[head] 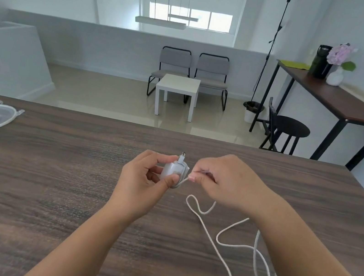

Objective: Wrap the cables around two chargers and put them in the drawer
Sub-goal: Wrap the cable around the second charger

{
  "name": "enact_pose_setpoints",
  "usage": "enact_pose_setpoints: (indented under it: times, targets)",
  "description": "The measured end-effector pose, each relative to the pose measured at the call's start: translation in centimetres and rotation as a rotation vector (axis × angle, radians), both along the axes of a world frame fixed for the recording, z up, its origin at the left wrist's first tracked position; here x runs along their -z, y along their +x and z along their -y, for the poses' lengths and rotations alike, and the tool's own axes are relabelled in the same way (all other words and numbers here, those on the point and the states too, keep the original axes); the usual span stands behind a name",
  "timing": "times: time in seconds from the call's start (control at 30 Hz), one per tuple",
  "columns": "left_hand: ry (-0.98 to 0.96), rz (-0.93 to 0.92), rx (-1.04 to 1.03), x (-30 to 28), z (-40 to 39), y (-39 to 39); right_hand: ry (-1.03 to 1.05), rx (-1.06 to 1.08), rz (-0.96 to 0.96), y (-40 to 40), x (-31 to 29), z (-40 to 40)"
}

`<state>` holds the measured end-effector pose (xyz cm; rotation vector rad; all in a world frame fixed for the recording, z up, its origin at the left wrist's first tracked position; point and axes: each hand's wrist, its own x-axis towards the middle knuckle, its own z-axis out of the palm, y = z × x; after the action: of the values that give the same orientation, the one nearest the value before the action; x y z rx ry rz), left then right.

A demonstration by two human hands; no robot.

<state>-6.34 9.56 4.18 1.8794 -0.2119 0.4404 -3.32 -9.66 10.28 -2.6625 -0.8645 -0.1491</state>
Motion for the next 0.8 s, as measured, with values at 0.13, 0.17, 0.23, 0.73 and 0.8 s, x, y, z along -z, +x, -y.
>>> enact_pose_setpoints:
  times: [0.13, 0.17, 0.23, 0.73, 0.8]
  targets:
    - [0.027, -0.005, 0.119, -0.1, -0.9, -0.1, 0.080, 0.003, 0.002, 1.1, -1.1, 0.4]
    - [0.035, -0.011, 0.154, -0.2, -1.1, -0.1, 0.115, 0.007, -0.006, 1.4, -1.2, 0.5]
    - [0.014, -0.035, 0.221, -0.3, -1.3, -0.2, 0.218, 0.010, -0.040, 2.0, -1.1, 0.7]
    - [-0.572, -0.101, 0.351, -1.0, -0.4, 0.9, 0.910, -0.004, -0.494, 2.4, 5.3, -1.9]
    - [-0.613, -0.101, 0.256, -1.2, 0.1, 1.3, 0.802, 0.054, -0.447, 1.5, 5.9, -2.6]
